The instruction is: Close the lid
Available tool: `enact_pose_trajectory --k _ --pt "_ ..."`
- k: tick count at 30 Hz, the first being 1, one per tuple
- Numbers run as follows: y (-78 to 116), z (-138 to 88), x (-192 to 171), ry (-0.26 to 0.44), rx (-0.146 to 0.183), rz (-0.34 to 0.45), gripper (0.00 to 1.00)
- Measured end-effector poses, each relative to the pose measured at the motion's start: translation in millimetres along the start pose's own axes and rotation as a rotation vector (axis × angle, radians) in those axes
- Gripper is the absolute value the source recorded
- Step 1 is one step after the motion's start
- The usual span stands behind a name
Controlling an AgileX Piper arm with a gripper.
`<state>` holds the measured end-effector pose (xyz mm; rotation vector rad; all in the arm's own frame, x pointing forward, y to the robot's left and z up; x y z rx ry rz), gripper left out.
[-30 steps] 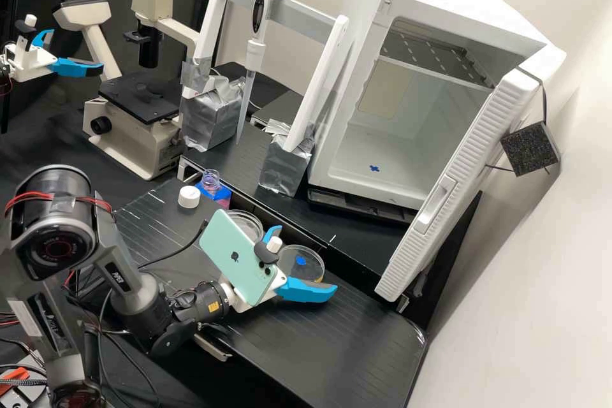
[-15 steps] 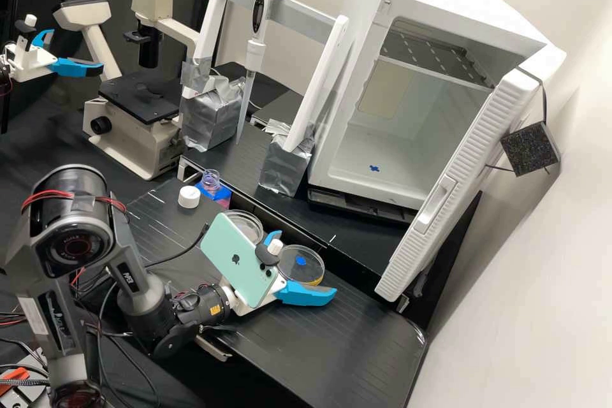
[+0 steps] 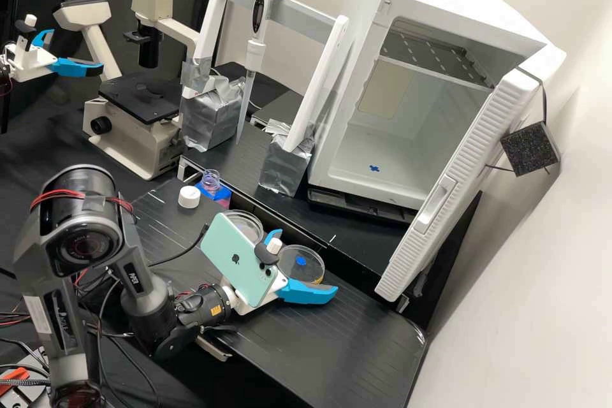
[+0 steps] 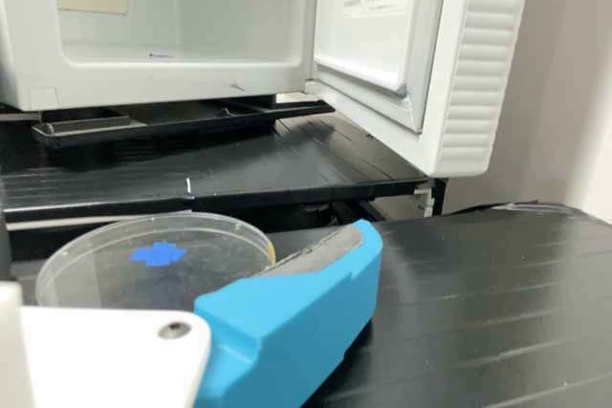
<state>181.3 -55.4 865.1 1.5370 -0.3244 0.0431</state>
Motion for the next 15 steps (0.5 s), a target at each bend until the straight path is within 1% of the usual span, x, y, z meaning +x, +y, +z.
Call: enact_pose_trajectory --k 15 --pt "0.4 1.0 2.6 -0.001 0.0 -0.001 0.0"
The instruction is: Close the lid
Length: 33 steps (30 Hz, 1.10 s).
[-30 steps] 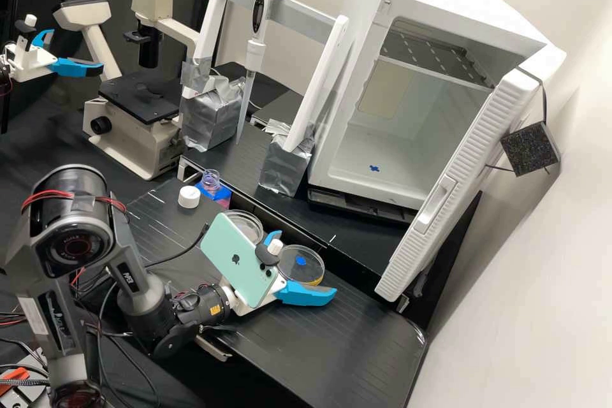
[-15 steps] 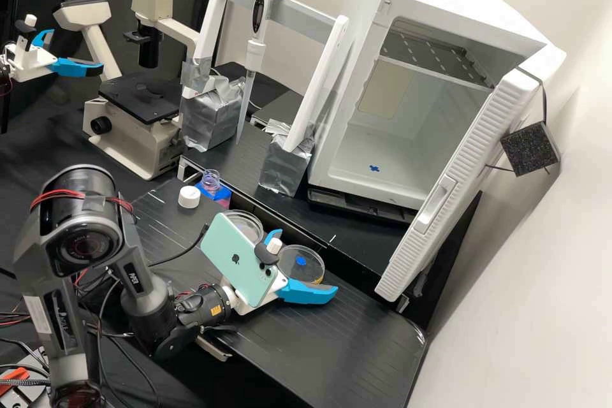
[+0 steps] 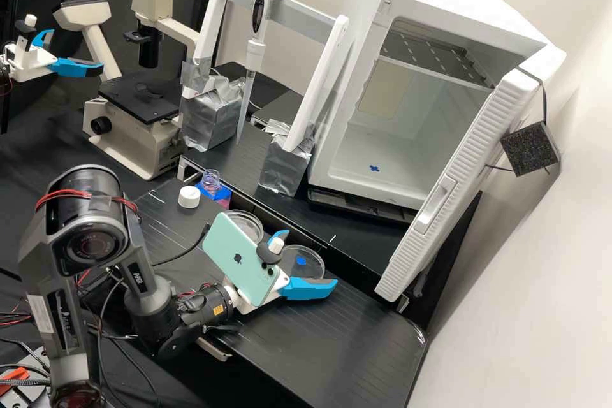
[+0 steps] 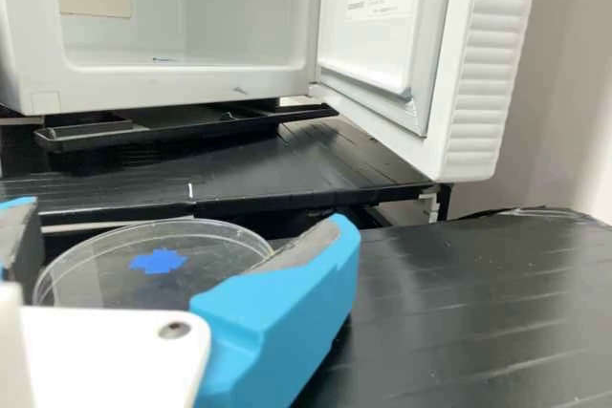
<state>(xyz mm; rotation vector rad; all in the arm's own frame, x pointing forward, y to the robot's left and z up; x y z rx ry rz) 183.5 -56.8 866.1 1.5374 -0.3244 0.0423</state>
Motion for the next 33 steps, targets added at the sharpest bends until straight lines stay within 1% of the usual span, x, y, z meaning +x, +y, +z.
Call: enact_pose_trajectory --k 14,33 --pt "-0.1 0.1 0.0 -0.001 0.0 -0.001 0.0" --pt "-0.5 -0.4 3.0 -0.004 0.009 0.008 0.0"
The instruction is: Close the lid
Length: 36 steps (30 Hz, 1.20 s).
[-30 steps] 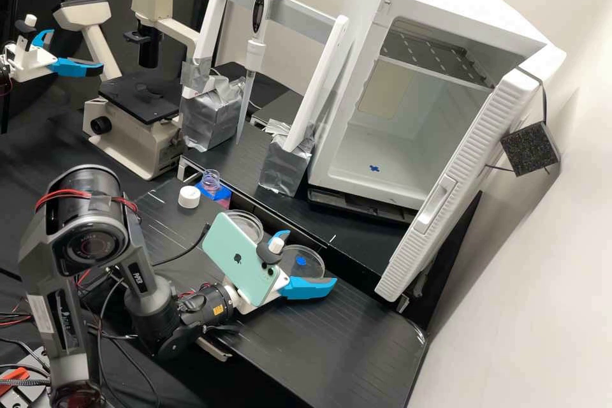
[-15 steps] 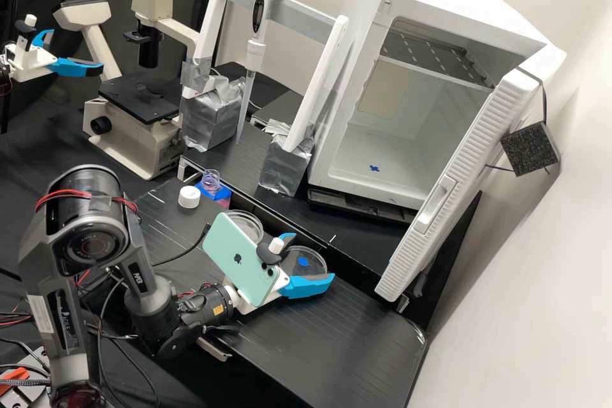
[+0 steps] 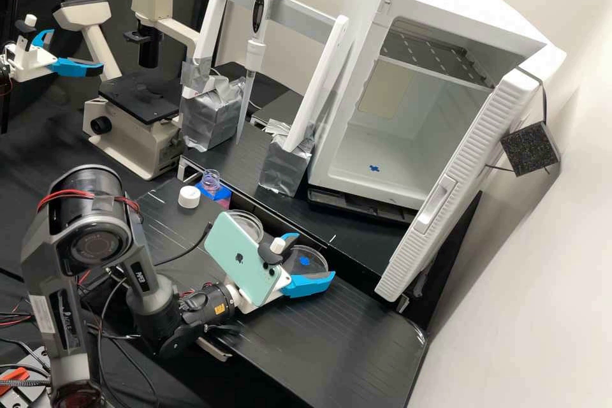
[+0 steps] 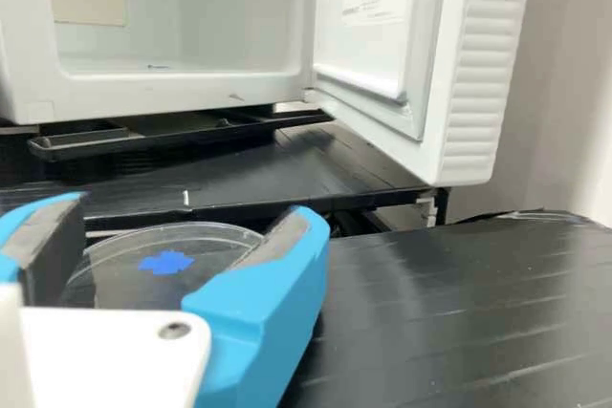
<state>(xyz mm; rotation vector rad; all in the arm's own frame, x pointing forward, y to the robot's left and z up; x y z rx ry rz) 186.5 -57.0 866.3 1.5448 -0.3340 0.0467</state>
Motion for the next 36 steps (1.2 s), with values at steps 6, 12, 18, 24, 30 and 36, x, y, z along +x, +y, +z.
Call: enact_pose_trajectory --k 6,12,18,24,30,36 --pt "3.8 0 -3 0.005 0.025 -0.023 0.0" --pt "9.3 -4 -12 0.01 0.05 -0.004 1.0" --pt "7.4 -5 -13 0.013 0.049 -0.012 1.0" --pt "9.1 -7 -17 0.011 0.041 -0.002 1.0" --pt "17.4 -9 -21 0.013 0.023 0.044 1.0" --pt "22.3 -13 -26 0.025 0.014 0.078 1.0"
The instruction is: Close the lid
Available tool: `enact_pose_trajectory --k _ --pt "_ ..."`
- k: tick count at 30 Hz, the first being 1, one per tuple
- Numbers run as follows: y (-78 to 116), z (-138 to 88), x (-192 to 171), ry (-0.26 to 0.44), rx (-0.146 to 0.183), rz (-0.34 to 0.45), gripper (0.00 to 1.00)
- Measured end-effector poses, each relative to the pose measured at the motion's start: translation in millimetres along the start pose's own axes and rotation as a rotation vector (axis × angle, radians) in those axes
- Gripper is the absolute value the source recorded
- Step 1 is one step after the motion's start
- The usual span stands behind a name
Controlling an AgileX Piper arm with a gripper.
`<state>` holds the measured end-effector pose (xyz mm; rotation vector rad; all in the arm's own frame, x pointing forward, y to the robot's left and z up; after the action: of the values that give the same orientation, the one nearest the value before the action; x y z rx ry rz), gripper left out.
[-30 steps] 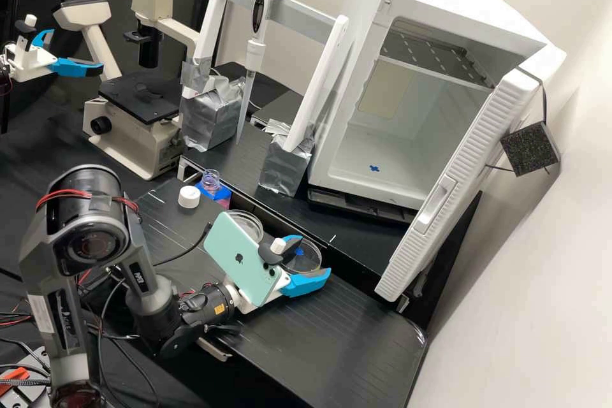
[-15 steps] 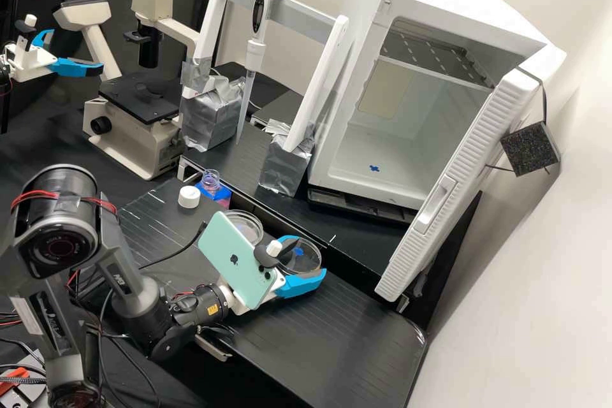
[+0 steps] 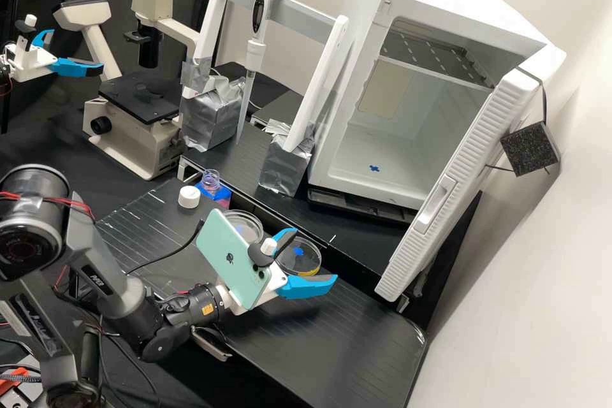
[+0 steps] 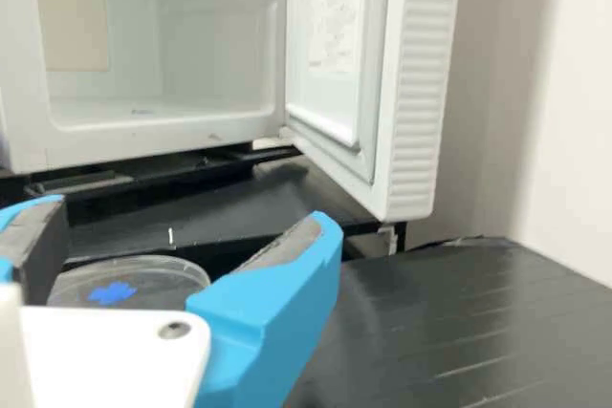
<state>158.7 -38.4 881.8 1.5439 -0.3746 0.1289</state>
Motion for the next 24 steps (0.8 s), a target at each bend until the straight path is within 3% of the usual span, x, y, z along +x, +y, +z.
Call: enact_pose_trajectory --k 11,24 --pt "-16.7 -10 1 0.058 -0.009 -0.084 1.0" --pt "-19.7 3 4 -0.022 -0.023 -0.084 1.0"
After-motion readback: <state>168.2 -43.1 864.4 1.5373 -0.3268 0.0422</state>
